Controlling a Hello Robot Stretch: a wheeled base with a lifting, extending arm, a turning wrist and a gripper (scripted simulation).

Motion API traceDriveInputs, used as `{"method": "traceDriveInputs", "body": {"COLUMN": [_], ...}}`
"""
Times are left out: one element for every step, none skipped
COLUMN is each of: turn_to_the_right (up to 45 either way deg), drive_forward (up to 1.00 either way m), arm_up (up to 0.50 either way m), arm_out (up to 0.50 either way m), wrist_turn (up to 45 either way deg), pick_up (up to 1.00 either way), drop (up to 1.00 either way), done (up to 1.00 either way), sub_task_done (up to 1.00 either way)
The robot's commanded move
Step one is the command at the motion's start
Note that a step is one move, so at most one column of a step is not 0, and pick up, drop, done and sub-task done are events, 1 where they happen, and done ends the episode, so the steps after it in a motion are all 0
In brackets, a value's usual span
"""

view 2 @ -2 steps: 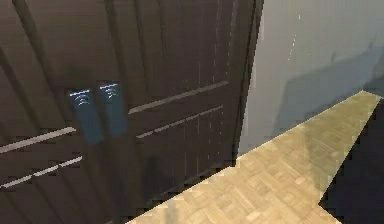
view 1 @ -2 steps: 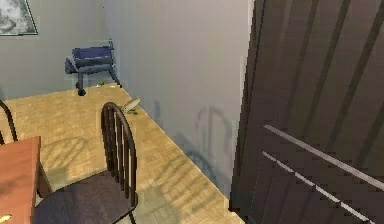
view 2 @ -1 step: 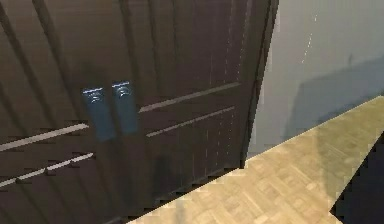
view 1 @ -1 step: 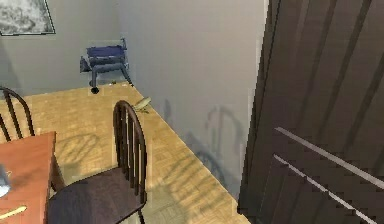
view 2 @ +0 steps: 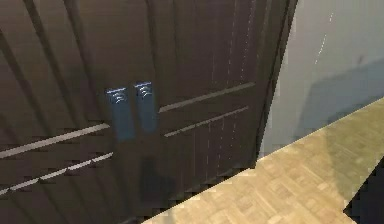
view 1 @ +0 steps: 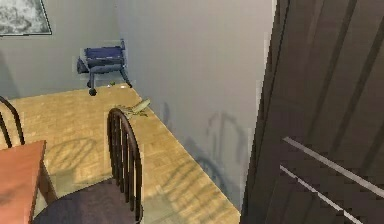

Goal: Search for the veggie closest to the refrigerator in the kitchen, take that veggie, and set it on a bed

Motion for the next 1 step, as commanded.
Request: {"method": "traceDriveInputs", "body": {"turn_to_the_right": [-45.0], "drive_forward": [0.0], "arm_up": [0.0], "arm_out": [0.0], "wrist_turn": [0.0], "pick_up": [0.0], "drop": [0.0], "done": [0.0], "sub_task_done": [0.0]}}
